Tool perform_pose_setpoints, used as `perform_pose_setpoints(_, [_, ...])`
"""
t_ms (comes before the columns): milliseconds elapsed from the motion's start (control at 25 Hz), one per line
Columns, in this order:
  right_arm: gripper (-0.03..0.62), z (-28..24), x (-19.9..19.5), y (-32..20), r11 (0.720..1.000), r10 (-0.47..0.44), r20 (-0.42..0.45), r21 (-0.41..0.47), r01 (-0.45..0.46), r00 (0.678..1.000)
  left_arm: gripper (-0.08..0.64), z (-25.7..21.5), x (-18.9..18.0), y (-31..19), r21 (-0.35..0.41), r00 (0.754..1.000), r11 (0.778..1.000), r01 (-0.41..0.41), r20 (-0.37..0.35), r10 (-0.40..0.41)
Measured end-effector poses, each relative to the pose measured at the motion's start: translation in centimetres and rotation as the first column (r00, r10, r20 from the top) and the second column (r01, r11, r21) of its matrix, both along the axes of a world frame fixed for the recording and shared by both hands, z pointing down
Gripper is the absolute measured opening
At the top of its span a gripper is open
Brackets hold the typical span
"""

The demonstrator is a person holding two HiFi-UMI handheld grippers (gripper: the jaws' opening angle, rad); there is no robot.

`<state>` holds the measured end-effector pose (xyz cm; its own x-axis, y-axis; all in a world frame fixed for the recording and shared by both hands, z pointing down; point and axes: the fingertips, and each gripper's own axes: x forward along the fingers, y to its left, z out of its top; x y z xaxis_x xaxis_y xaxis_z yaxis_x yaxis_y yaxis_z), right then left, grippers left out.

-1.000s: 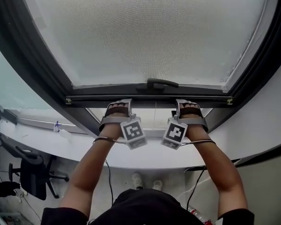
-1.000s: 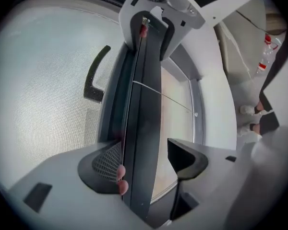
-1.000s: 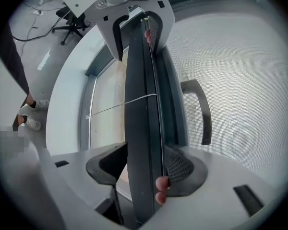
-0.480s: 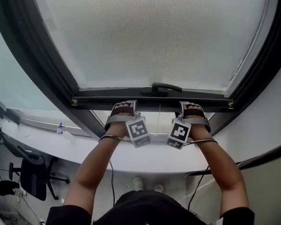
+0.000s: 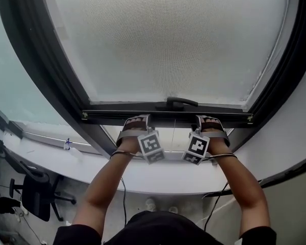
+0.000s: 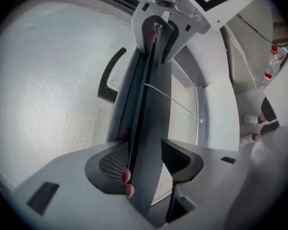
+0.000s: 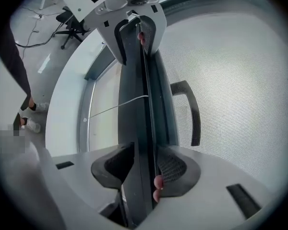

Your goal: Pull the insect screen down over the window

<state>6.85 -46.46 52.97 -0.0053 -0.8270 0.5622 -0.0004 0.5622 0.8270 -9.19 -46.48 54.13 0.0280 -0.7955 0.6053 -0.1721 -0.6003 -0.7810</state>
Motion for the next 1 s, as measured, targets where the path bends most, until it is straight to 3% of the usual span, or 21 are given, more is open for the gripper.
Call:
perform_pose_setpoints(120, [0.155,-0.6,-0.4,0.2,1.000,-0.012,0.030,0.017,0.011,0.999,0.219,-0.4,0.2,-0.3,0.035,1.000,0.999,-0.008,-0.025,0.009])
perform_pose_setpoints(280, [0.155,-1.6,-1.0,0.1,0.998,-0.031,0.151,0.056,0.023,0.988,0.219,-2.4,0.8,0.6,0.038,0.997,0.999,-0.014,-0.080,0.017])
perform_pose_setpoints(360, [0.155,-3.2,-0.9,0.1,0.993,-0.035,0.193,0.115,0.013,0.981,0.219,-3.6,1.3,1.1,0.039,0.987,0.999,-0.012,-0.159,0.018])
perform_pose_setpoints(440, [0.155,-5.4,-0.9,0.2,0.987,-0.035,0.265,0.158,-0.007,0.964,0.219,-4.5,1.8,1.7,0.014,0.956,1.000,-0.003,-0.293,0.007])
perform_pose_setpoints(560, [0.155,-8.2,-0.9,0.6,0.981,-0.031,0.379,0.188,-0.044,0.925,0.219,-5.8,2.1,2.4,-0.023,0.857,0.999,0.025,-0.515,-0.034])
perform_pose_setpoints(640, [0.155,-10.0,-1.0,1.3,0.978,-0.024,0.469,0.194,-0.076,0.883,0.219,-7.1,1.8,2.7,-0.013,0.786,0.998,0.055,-0.616,-0.052])
perform_pose_setpoints(800, [0.155,-13.6,-1.3,3.3,0.972,-0.020,0.669,0.187,-0.143,0.743,0.218,-10.2,1.7,3.4,0.043,0.663,0.994,0.096,-0.748,-0.032])
perform_pose_setpoints(920, [0.134,-15.4,-1.2,4.9,0.966,-0.039,0.764,0.195,-0.172,0.644,0.207,-12.8,1.8,4.7,0.061,0.531,0.990,0.125,-0.847,-0.015])
perform_pose_setpoints(1000, [0.122,-16.4,-1.1,5.8,0.960,-0.055,0.802,0.207,-0.189,0.595,0.182,-14.4,1.8,5.7,0.074,0.452,0.988,0.138,-0.892,0.004])
